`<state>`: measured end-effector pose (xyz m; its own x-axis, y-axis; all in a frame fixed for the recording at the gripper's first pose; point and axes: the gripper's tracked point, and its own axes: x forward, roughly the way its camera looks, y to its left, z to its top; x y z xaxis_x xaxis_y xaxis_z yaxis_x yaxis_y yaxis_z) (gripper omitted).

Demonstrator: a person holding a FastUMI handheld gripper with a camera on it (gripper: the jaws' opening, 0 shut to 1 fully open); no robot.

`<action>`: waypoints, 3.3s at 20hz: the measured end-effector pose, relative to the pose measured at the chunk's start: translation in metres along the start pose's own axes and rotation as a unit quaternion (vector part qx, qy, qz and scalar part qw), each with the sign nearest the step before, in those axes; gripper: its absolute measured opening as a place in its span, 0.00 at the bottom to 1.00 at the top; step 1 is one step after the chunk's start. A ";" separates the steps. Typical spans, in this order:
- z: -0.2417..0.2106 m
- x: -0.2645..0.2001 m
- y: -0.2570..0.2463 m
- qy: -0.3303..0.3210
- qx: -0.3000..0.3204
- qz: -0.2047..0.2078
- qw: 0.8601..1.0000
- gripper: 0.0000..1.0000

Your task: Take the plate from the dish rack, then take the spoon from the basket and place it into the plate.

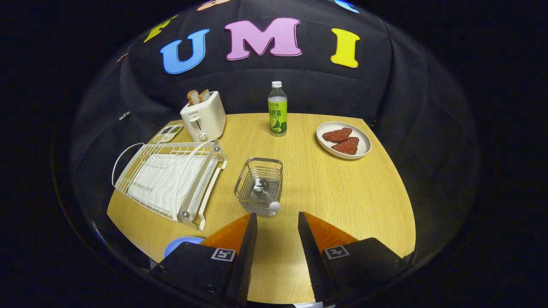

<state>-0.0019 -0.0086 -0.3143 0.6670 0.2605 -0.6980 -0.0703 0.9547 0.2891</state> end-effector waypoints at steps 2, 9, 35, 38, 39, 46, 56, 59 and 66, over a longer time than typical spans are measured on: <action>0.001 0.009 0.000 0.009 -0.012 0.004 1.000 0.60; 0.009 0.040 0.004 0.030 -0.040 0.019 0.999 0.48; 0.024 -0.097 0.064 -0.023 -0.038 0.107 0.993 0.14; -0.015 -0.121 0.087 0.010 -0.019 0.142 0.990 0.14; -0.029 -0.125 0.091 0.022 -0.020 0.146 0.989 0.14; -0.102 -0.092 0.113 0.074 -0.049 0.155 0.984 0.14; -0.155 -0.055 0.128 0.117 -0.094 0.172 0.974 0.14; -0.174 -0.050 0.124 0.138 -0.096 0.161 0.973 0.14; -0.196 -0.042 0.116 0.164 -0.103 0.137 0.971 0.18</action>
<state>-0.1830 0.1193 -0.3798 0.3321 0.5085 -0.7945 -0.3821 0.8426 0.3796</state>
